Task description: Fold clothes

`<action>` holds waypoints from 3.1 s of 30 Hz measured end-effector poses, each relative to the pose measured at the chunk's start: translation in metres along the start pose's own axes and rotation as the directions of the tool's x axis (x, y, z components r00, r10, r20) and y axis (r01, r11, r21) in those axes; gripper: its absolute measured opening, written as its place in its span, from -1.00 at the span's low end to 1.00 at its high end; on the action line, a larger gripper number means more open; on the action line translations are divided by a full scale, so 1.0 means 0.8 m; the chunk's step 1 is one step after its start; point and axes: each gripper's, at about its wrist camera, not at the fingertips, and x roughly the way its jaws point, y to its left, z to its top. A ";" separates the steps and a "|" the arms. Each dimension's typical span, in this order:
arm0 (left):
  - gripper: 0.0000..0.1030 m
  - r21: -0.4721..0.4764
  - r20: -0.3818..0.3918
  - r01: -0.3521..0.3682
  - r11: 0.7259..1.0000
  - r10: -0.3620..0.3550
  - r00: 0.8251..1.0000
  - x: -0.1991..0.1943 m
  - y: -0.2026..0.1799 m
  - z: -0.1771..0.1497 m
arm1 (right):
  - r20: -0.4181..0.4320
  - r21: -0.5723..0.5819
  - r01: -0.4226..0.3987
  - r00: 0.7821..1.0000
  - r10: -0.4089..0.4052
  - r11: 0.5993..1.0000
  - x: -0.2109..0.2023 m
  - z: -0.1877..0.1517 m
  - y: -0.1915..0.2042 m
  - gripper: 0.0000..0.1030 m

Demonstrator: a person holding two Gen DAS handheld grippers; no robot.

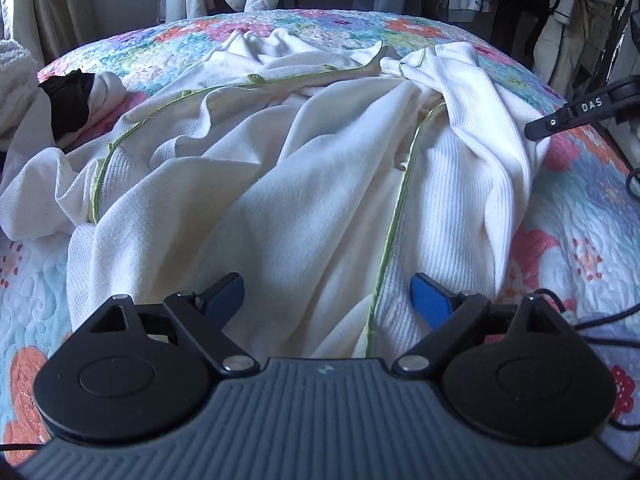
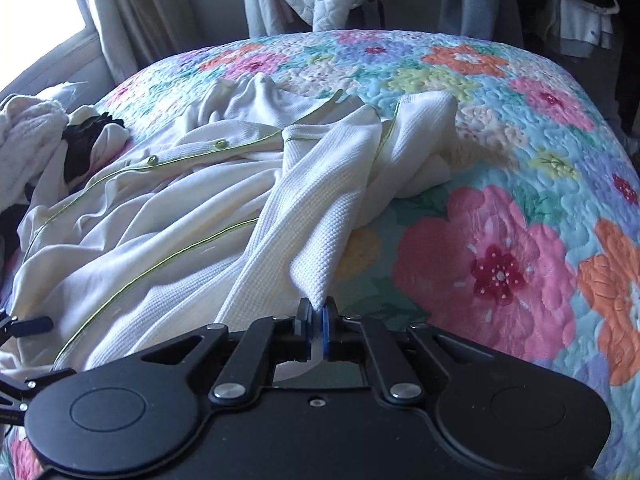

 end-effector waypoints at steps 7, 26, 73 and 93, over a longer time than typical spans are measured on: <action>0.76 0.018 -0.006 0.027 0.999 -0.027 1.000 0.011 0.007 0.003 | 0.049 0.061 -0.023 0.999 0.020 0.998 -0.005 0.027 0.001 -0.91; 0.29 -0.300 0.019 0.009 0.954 -0.003 1.000 0.003 0.079 0.026 | 0.179 0.251 -0.098 0.983 0.053 0.963 -0.065 -0.022 -0.010 -0.94; -0.71 -0.352 0.115 0.278 0.894 -0.253 0.961 -0.042 0.126 0.055 | 0.336 0.206 -0.225 0.930 0.148 0.952 -0.048 -0.025 -0.003 -0.91; 0.19 -0.094 -0.159 0.414 0.905 -0.424 0.891 -0.028 -0.046 -0.022 | -0.030 0.431 0.202 0.977 -0.210 0.879 -0.192 -0.185 -0.136 -0.43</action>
